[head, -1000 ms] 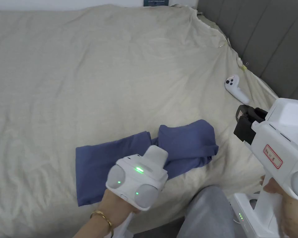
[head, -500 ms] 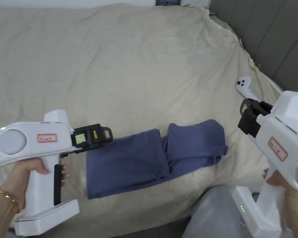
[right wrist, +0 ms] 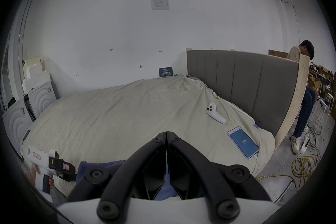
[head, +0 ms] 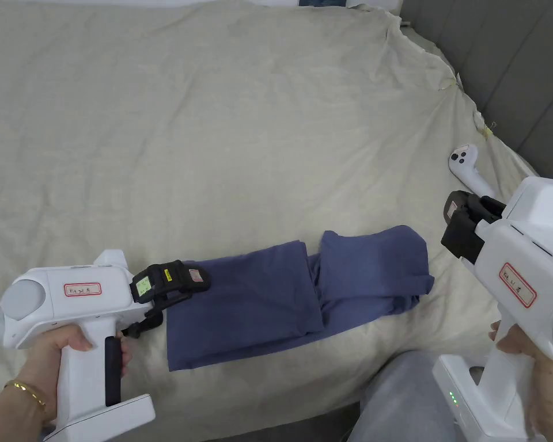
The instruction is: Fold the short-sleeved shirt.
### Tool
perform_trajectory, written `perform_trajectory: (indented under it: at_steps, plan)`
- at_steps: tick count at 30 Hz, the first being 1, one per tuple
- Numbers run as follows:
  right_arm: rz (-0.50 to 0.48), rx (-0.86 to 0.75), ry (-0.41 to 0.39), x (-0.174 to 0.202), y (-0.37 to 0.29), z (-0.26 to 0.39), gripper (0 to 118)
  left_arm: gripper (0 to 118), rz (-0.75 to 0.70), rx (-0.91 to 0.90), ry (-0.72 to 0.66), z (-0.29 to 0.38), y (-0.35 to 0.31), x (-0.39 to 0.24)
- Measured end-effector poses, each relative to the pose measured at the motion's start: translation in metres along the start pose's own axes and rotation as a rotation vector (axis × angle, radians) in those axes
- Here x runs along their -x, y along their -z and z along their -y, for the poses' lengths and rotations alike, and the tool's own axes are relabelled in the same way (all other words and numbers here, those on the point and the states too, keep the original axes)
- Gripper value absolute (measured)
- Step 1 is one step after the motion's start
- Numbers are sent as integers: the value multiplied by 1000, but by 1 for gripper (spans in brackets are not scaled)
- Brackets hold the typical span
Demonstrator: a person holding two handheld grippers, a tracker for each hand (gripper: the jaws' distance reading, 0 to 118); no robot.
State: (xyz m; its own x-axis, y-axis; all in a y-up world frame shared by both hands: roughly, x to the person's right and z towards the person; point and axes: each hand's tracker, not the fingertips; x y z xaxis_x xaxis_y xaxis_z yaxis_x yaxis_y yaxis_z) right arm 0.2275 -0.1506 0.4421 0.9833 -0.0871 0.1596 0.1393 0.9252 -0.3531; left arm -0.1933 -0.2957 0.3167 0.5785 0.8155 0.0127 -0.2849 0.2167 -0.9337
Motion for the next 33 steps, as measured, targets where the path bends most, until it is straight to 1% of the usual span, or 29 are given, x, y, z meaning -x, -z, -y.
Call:
perform_trajectory:
  at_steps: [2, 4, 7, 8, 10, 11, 12, 13, 14, 15, 16, 17, 19, 23, 26, 30, 33]
  plan:
    - [4, 7, -3, 0, 1, 2, 0, 118, -15, 3, 18, 2, 7, -3]
    - [5, 12, -4, 0, 1, 4, 0, 117, -40, 28, 81, 2, 11, -5]
    - [4, 21, 9, 0, 6, 5, 0, 108, -89, 48, 128, 4, 17, -13]
    - [3, 24, 13, 0, 7, 5, 0, 98, -100, 60, 153, 4, 18, -15]
    - [-2, 26, 16, 0, 8, 6, 0, 71, -164, 77, 228, 6, 19, -22]
    - [-5, 27, 14, 1, 9, 6, 0, 51, -206, 78, 253, 6, 18, -21]
    - [-9, 28, 12, 2, 9, 6, 0, 43, -240, 72, 265, 5, 16, -20]
    - [-13, 28, 11, 3, 9, 6, 0, 43, -267, 60, 229, 2, 13, -16]
    - [-17, 28, 10, 4, 9, 6, 0, 29, -239, 57, 180, -1, 10, -12]
    - [-21, 30, 9, 5, 9, 6, 0, 24, -188, 52, 109, -2, 7, -7]
    - [-23, 32, 7, 5, 9, 7, 0, 22, -176, 49, 80, -2, 8, -7]
    - [-25, 33, 6, 6, 9, 8, 0, 17, -197, 49, 97, 0, 12, -12]
    - [-28, 38, 1, 7, 9, 9, 0, 12, -267, 47, 126, 2, 19, -22]
    - [-28, 44, -6, 6, 7, 10, 0, 7, -320, 47, 144, -2, 16, -44]
    - [-26, 44, -5, 4, 4, 9, 0, 5, -315, 18, 145, -5, 2, -57]
    - [-19, 40, -7, 2, 2, 8, 0, 5, -364, -52, 100, -19, -24, -63]
    - [-20, 40, -11, 3, 2, 8, 0, 5, -457, -140, 83, -33, -53, -55]
